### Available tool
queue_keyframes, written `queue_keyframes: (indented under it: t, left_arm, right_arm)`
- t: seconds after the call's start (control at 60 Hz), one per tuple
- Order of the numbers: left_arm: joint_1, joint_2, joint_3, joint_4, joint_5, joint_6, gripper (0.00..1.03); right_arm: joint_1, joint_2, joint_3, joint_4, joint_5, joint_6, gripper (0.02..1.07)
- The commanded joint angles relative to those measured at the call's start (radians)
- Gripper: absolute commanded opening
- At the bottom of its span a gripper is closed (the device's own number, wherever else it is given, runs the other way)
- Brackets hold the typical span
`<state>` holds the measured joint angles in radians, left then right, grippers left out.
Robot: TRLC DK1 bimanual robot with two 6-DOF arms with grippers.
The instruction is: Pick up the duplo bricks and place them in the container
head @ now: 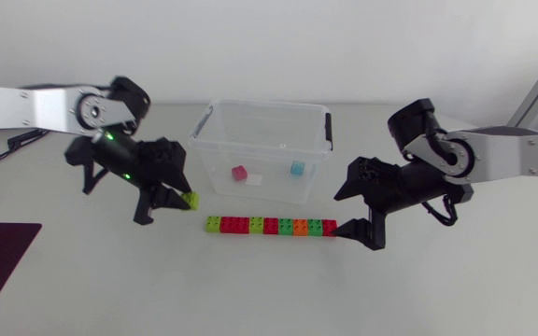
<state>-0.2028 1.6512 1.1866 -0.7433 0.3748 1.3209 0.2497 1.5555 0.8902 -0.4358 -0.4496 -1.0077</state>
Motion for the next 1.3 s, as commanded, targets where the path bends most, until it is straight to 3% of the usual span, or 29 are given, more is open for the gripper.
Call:
queue_keyframes:
  t: [0.0, 0.167, 0.283, 0.433, 0.617, 0.683, 0.75, 0.95, 1.0, 1.017, 1.033, 1.05, 1.117, 1.15, 1.217, 1.25, 1.283]
  left_arm:
    - [0.009, -0.099, 0.074, -0.054, 0.042, 0.009, 0.34]
    - [-0.014, -0.148, 0.211, -0.085, 0.127, -0.086, 0.34]
    - [-0.046, -0.113, 0.246, 0.009, 0.138, -0.169, 0.34]
    - [-0.081, -0.002, 0.288, 0.13, 0.139, -0.264, 0.34]
    - [-0.095, 0.084, 0.367, 0.15, 0.139, -0.29, 0.34]
    - [-0.086, 0.121, 0.393, 0.188, 0.138, -0.307, 0.34]
    - [-0.081, 0.167, 0.432, 0.202, 0.136, -0.327, 0.34]
    - [-0.095, 0.263, 0.473, 0.248, 0.07, -0.358, 0.37]
    - [-0.099, 0.271, 0.475, 0.248, 0.047, -0.361, 0.56]
    - [-0.101, 0.269, 0.475, 0.248, 0.036, -0.368, 0.8]
    - [-0.099, 0.263, 0.473, 0.248, 0.035, -0.371, 0.92]
    - [-0.098, 0.257, 0.47, 0.248, 0.035, -0.374, 0.96]
    - [-0.089, 0.208, 0.452, 0.246, 0.035, -0.387, 0.99]
    - [-0.087, 0.17, 0.426, 0.246, 0.036, -0.385, 0.99]
    - [-0.073, 0.055, 0.344, 0.242, 0.039, -0.377, 0.98]
    - [-0.067, 0.01, 0.312, 0.225, 0.042, -0.359, 0.98]
    - [-0.061, -0.03, 0.281, 0.2, 0.044, -0.328, 0.98]
  right_arm:
    - [0.002, 0.097, 0.006, 0.011, -0.011, -0.058, 1.02]
    - [-0.006, 0.21, 0.029, 0.066, -0.009, -0.063, 0.97]
    - [-0.017, 0.256, 0.046, 0.08, -0.009, -0.065, 0.92]
    - [-0.049, 0.298, 0.069, 0.075, -0.012, -0.078, 0.7]
    - [-0.069, 0.206, 0.062, 0.035, -0.031, -0.081, 0.7]
    - [-0.07, 0.181, 0.079, 0.029, -0.031, -0.081, 0.87]
    - [-0.076, 0.219, 0.121, 0.016, -0.029, -0.091, 0.97]
    - [-0.067, 0.353, 0.217, -0.037, -0.023, -0.14, 1.0]
    - [-0.066, 0.38, 0.231, -0.037, -0.02, -0.149, 1.0]
    - [-0.064, 0.394, 0.239, -0.037, -0.017, -0.15, 0.99]
    - [-0.066, 0.402, 0.242, -0.038, -0.017, -0.154, 0.99]
    - [-0.066, 0.408, 0.245, -0.04, -0.015, -0.155, 0.98]
    - [-0.066, 0.422, 0.245, -0.047, -0.014, -0.161, 0.89]
    - [-0.064, 0.423, 0.237, -0.052, -0.014, -0.166, 0.78]
    - [-0.067, 0.414, 0.213, -0.057, -0.015, -0.186, 0.43]
    - [-0.069, 0.41, 0.202, -0.057, -0.015, -0.189, 0.31]
    - [-0.073, 0.402, 0.193, -0.058, -0.015, -0.195, 0.28]
